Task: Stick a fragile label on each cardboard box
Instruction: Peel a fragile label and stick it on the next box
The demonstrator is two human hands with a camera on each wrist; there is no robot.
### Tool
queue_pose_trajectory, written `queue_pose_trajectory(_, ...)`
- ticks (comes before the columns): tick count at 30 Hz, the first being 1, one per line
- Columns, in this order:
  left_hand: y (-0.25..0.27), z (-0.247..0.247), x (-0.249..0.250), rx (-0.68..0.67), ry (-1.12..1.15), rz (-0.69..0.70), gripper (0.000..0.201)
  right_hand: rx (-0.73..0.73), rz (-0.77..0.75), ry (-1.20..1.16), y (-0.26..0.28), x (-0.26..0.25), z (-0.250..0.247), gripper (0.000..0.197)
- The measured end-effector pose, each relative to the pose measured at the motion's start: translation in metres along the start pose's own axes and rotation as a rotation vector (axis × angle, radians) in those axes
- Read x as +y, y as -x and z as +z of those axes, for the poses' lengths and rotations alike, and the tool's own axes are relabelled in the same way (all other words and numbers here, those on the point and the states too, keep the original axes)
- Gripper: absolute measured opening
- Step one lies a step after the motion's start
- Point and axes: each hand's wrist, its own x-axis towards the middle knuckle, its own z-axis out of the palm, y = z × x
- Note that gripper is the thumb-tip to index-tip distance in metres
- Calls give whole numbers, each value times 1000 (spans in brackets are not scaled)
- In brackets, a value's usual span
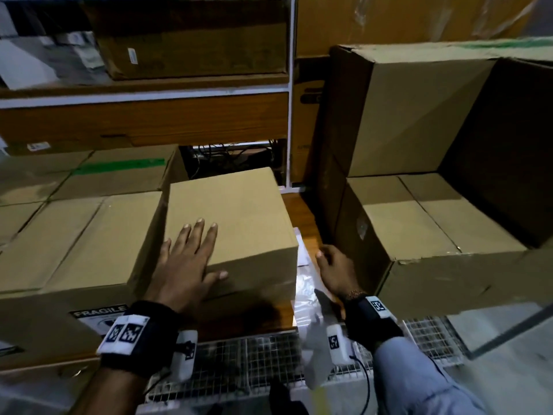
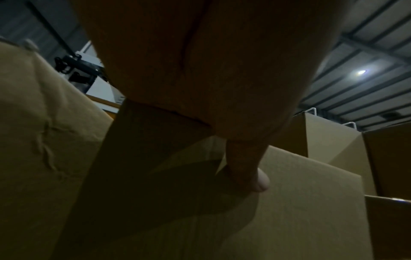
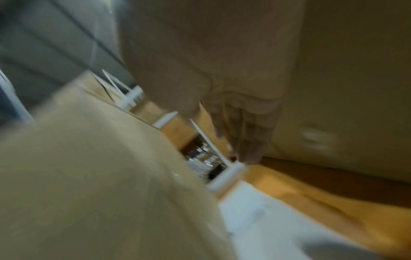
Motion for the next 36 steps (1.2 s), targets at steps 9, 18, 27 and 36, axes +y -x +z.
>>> queue_pose_trajectory(9,4,4,-9,80,29,7,94,-155,194,304,-46,42,62,51)
queue_pose_trajectory(18,4,10,-17,120,29,0,95,-72,268,418,-86,28,80,69)
queue_pose_trajectory(27,8,15,-21,163,7,18,102,-83,456,222,-103,25,87,45)
queue_pose_trajectory(36,1,14,-19,154,18,12,97,-76,487,319,-97,17,88,68)
